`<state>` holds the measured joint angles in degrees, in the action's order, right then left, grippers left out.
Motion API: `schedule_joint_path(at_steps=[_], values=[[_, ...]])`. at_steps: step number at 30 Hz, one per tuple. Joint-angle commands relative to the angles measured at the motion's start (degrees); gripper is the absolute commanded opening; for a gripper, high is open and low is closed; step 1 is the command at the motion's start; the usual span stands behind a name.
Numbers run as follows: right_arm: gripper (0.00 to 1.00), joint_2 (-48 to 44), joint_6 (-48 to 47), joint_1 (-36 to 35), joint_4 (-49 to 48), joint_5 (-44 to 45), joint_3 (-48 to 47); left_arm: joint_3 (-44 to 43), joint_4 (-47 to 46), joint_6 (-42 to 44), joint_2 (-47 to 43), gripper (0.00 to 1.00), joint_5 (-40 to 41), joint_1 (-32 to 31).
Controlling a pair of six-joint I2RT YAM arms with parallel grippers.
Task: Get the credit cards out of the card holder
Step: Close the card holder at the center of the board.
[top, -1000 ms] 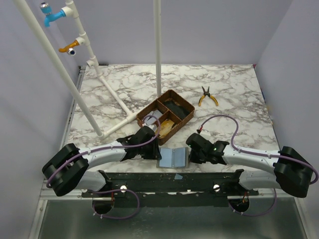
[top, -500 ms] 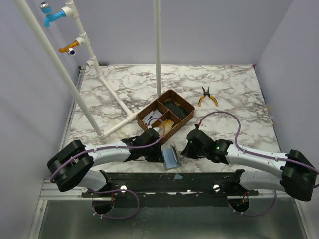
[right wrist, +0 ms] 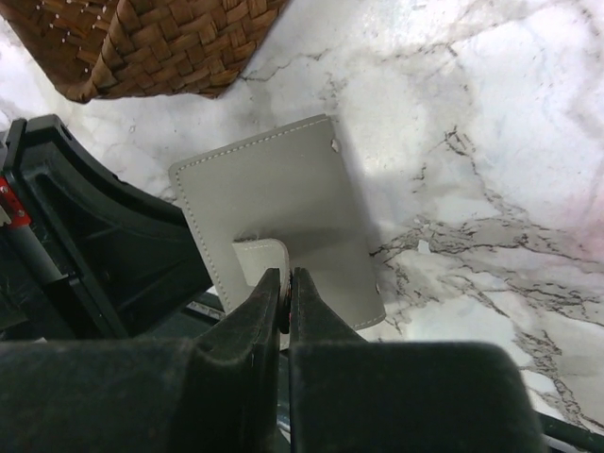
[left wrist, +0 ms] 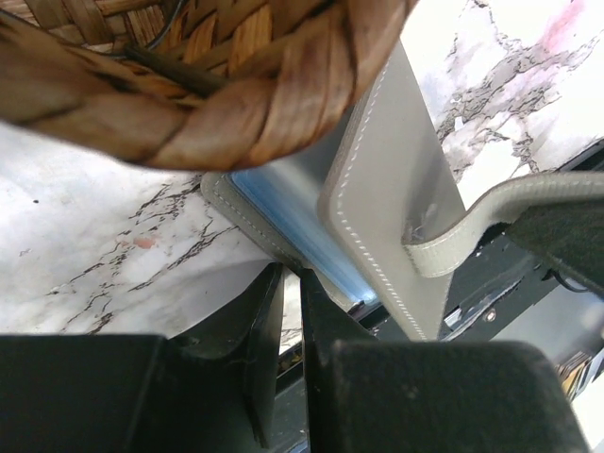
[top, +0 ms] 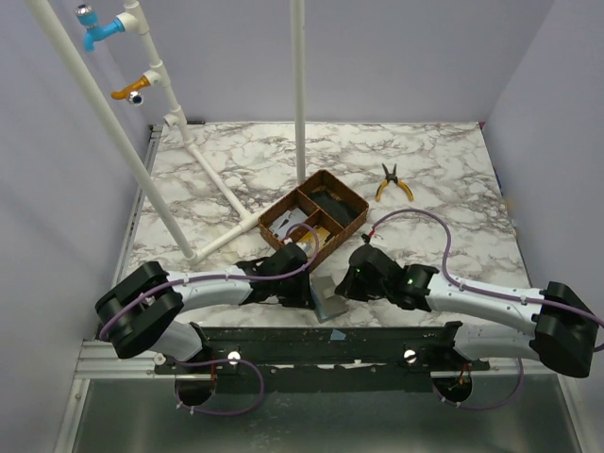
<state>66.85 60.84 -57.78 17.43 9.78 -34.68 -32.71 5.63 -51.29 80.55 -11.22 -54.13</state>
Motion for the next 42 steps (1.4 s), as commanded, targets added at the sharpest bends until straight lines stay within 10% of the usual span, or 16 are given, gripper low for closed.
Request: schedule_joint_path(at_steps=[1,13,42], values=[[0.02,-1.33,1.81,-1.92,1.66,1.26,-1.57,-2.34,0.88,0.46,1.06,0.15,0.55,-0.32],[0.01,-2.74,5.26,-6.12,4.85,5.34,-2.27,-7.29,1.93,1.89,3.94,0.14,-0.82,-0.32],[0.15,17.92,-3.4,-10.69,5.05,4.51,-18.22,-2.84,24.17,1.86,-22.61,0.21,12.37,3.28]])
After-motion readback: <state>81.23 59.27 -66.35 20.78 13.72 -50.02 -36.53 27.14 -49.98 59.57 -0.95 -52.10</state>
